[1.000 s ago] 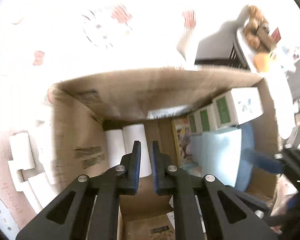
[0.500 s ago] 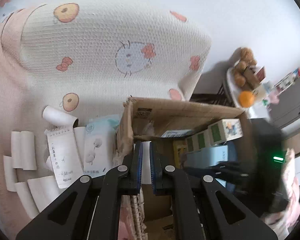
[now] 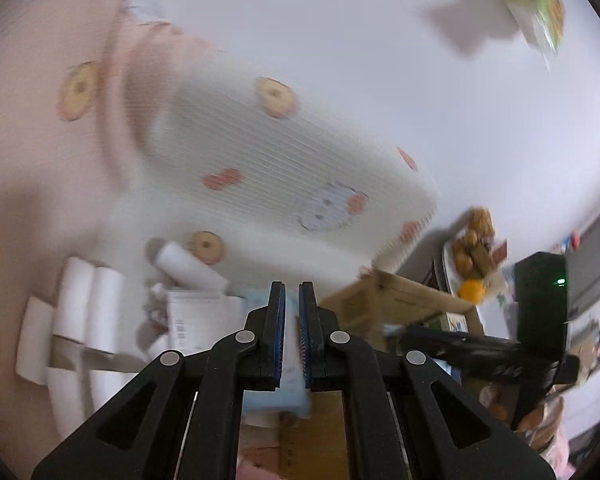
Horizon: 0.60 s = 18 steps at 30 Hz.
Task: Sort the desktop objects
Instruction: 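Move the left gripper back to the pile of white tubes, then close the left gripper around a standing white paper tube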
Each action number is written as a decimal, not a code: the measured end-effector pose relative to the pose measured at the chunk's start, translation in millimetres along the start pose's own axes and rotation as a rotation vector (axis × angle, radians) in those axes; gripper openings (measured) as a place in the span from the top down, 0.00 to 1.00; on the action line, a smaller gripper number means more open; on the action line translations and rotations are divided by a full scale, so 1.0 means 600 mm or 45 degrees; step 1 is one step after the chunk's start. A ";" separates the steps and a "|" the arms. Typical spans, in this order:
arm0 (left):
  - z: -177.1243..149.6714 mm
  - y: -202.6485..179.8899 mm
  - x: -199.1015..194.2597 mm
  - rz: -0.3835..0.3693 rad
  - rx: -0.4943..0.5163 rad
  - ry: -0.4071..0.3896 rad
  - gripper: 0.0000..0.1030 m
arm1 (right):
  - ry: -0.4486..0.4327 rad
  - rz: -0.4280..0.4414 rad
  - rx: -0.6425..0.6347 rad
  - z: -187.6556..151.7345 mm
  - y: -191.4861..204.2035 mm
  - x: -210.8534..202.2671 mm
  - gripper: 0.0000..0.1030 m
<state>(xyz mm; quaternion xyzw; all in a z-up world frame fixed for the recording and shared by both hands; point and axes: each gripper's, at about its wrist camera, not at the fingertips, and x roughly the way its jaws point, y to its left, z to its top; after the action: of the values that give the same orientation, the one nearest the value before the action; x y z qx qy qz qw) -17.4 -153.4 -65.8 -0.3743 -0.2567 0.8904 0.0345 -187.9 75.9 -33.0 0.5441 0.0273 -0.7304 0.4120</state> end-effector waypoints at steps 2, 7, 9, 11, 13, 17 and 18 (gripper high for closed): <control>0.001 0.035 -0.019 0.048 -0.032 -0.055 0.93 | -0.025 0.031 -0.036 0.014 0.034 0.003 0.61; 0.009 0.088 -0.064 0.205 -0.078 -0.175 0.93 | -0.027 0.145 -0.143 0.045 0.130 0.017 0.61; 0.010 0.103 -0.088 0.198 -0.083 -0.244 0.93 | -0.037 0.176 -0.203 0.053 0.166 0.020 0.61; 0.008 0.117 -0.104 0.196 -0.091 -0.286 0.92 | -0.042 0.192 -0.268 0.062 0.204 0.030 0.61; 0.008 0.125 -0.108 0.197 -0.103 -0.307 0.92 | -0.024 0.194 -0.317 0.069 0.231 0.049 0.61; 0.008 0.150 -0.098 0.198 -0.140 -0.300 0.62 | 0.077 0.133 -0.396 0.076 0.258 0.095 0.61; 0.007 0.152 -0.091 0.198 -0.136 -0.288 0.54 | 0.115 0.103 -0.438 0.075 0.264 0.107 0.61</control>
<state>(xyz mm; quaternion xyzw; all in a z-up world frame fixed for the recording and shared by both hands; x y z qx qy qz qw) 31.1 -248.3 -71.9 -0.2916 -0.2760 0.9120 -0.0838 -127.0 -87.0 -2.6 0.4987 0.1484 -0.6724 0.5264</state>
